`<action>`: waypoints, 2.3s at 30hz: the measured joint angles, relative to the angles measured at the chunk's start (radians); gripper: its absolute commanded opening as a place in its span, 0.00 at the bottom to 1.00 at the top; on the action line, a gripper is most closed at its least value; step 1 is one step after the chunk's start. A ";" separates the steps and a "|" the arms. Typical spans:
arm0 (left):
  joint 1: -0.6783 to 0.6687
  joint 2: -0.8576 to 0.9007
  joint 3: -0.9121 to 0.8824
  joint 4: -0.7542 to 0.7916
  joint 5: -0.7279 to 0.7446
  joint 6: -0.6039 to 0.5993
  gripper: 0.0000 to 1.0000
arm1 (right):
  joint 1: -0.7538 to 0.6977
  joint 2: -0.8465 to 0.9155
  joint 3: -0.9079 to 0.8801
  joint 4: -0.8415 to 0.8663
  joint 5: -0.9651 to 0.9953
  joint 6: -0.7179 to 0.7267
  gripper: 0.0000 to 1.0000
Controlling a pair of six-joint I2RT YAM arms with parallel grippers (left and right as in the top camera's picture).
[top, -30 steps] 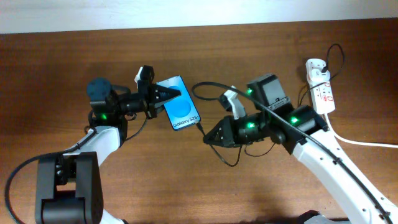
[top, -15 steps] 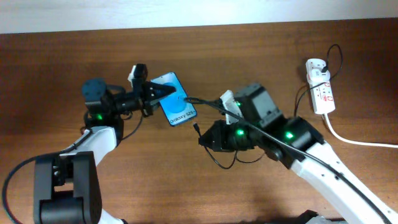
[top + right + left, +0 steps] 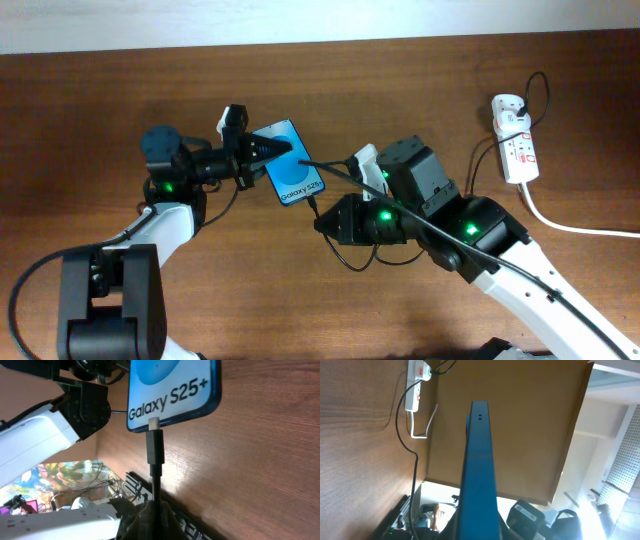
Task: Plug charger to phone and switch on socket
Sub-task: 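Align the cable's USB-C plug under the phone's bottom port with the right gripper, then push the USB-C plug up into the phone's port with the right gripper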
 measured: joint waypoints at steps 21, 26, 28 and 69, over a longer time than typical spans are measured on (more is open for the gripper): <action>-0.013 0.000 0.000 0.000 -0.034 -0.040 0.00 | 0.000 0.009 0.000 0.000 -0.016 0.094 0.04; -0.027 0.000 0.000 0.000 -0.048 -0.044 0.00 | 0.000 0.009 0.000 0.000 -0.023 0.097 0.04; -0.027 0.000 0.000 0.000 -0.048 -0.047 0.00 | 0.000 0.009 0.000 0.000 -0.023 0.097 0.04; 0.059 0.001 0.004 0.306 0.015 -0.171 0.00 | 0.066 0.014 0.000 0.076 0.068 -0.042 0.04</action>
